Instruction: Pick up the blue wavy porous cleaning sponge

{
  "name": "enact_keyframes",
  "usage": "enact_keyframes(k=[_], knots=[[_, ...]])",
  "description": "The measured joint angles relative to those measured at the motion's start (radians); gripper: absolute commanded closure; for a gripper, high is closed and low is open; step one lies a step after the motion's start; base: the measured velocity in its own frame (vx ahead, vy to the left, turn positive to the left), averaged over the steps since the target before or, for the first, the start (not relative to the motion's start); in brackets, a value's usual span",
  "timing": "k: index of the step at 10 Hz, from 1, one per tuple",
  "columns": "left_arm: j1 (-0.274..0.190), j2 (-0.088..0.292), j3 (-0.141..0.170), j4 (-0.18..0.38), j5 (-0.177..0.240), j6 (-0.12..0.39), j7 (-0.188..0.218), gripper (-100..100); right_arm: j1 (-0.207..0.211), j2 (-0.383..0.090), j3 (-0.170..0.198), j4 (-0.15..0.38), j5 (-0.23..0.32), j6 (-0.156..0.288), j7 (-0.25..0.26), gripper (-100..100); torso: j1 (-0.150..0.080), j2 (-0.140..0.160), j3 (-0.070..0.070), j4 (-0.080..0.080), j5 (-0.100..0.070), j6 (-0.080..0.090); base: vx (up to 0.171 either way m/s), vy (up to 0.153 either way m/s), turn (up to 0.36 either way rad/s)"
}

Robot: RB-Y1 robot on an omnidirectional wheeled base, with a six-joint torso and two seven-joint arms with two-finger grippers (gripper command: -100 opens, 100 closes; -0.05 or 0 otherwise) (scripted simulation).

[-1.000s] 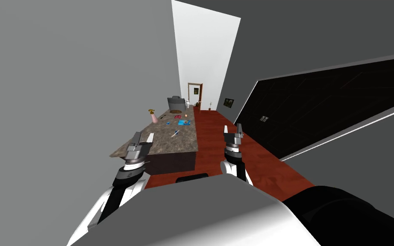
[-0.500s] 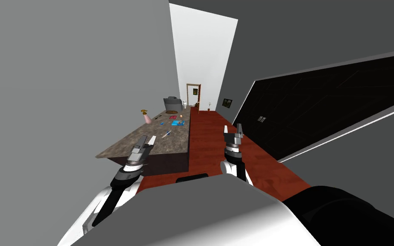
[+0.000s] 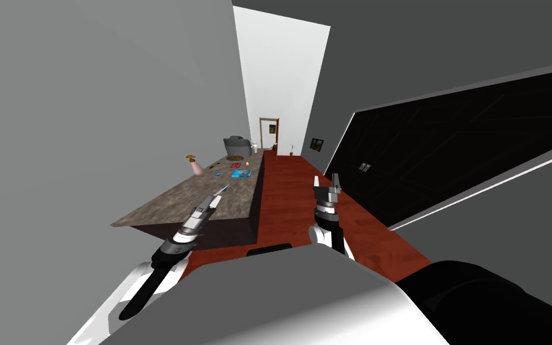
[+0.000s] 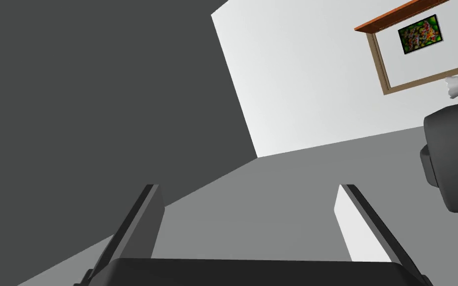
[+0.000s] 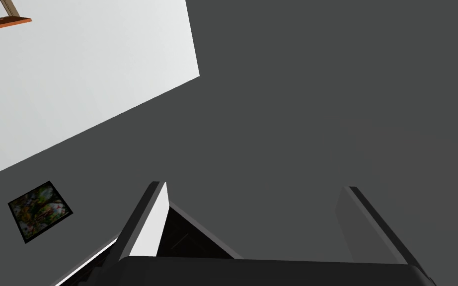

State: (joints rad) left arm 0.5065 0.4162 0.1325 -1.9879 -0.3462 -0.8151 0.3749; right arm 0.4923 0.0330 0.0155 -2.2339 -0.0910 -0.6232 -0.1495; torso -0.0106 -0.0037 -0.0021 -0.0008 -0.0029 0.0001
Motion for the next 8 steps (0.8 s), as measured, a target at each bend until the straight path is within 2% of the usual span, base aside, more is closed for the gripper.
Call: enact_keyframes(k=[3, 5, 8], knots=[[-0.01, 0.058, 0.022, 0.083, -0.074, -0.043, 0.04, -100, 0.0, 0.0, 0.0, 0.0, 0.0, 0.0, 0.0, 0, 0.001, -0.004, -0.002, -0.001, 0.0, 0.0, 0.094, -0.147, 0.01], [-0.009, 0.096, 0.035, 0.12, -0.122, -0.062, 0.068, -100, 0.0, 0.0, 0.0, 0.0, 0.0, 0.0, 0.0, 0, 0.001, -0.003, -0.002, -0.001, 0.0, 0.0, 0.083, -0.152, 0.012], [-0.018, 0.149, 0.051, 0.189, -0.19, -0.095, 0.106, -100, 0.0, 0.0, 0.0, 0.0, 0.0, 0.0, 0.0, 0, 0.004, -0.006, -0.003, -0.001, 0.001, 0.0, 0.135, -0.115, 0.014]])
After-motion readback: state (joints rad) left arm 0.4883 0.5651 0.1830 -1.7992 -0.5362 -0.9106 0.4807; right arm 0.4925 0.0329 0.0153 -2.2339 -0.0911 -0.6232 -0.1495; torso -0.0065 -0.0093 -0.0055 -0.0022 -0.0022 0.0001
